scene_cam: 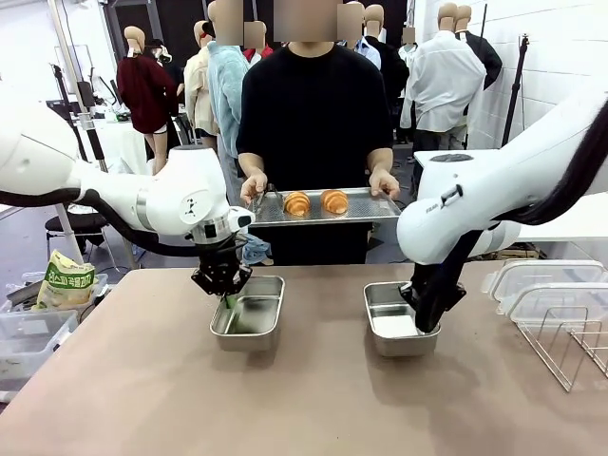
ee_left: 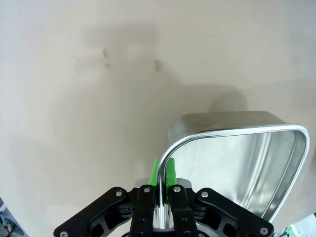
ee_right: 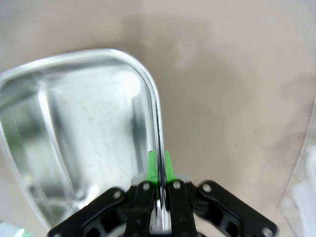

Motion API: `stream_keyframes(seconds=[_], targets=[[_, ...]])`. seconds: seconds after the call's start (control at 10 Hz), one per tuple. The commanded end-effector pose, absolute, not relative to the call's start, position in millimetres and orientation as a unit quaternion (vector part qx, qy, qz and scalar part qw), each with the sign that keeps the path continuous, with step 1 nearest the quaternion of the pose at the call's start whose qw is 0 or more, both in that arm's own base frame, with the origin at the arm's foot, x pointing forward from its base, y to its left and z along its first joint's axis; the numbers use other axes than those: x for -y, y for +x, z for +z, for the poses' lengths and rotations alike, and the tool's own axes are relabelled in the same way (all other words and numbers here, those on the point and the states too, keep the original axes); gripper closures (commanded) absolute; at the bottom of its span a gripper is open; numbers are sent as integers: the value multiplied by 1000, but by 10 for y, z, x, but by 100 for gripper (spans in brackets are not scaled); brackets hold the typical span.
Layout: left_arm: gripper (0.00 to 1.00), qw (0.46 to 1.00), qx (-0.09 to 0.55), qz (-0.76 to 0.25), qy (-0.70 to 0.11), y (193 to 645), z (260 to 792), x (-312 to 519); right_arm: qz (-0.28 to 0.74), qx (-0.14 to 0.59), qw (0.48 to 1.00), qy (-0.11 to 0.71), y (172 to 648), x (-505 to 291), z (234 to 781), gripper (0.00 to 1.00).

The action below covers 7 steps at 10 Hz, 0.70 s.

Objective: Place the bread in airtight containers.
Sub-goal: Lift both Airtight Container.

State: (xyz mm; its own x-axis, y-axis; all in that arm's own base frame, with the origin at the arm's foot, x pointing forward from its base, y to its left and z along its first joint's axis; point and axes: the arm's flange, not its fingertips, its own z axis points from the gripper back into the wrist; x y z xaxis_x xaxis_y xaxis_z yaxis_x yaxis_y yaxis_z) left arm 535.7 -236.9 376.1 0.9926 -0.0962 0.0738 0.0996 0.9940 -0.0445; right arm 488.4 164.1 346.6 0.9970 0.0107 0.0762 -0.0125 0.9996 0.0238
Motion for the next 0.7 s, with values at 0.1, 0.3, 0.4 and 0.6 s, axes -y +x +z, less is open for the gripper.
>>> stream_keyframes(seconds=[0.1, 0.3, 0.4, 0.6], targets=[[100, 997, 43, -48, -48, 5041, 4147, 2501, 33, 36, 997, 63, 4644, -1324, 4069, 100], [100, 998, 30, -33, -53, 4903, 4496, 2611, 40, 65, 994, 74, 4488, -1195, 4476, 100], [100, 998, 34, -34, -47, 4853, 4618, 2643, 44, 79, 993, 70, 4417, -1157, 4662, 100], [100, 999, 38, -14, -30, 4701, 4868, 2625, 47, 91, 993, 56, 4281, -1084, 4940, 100]])
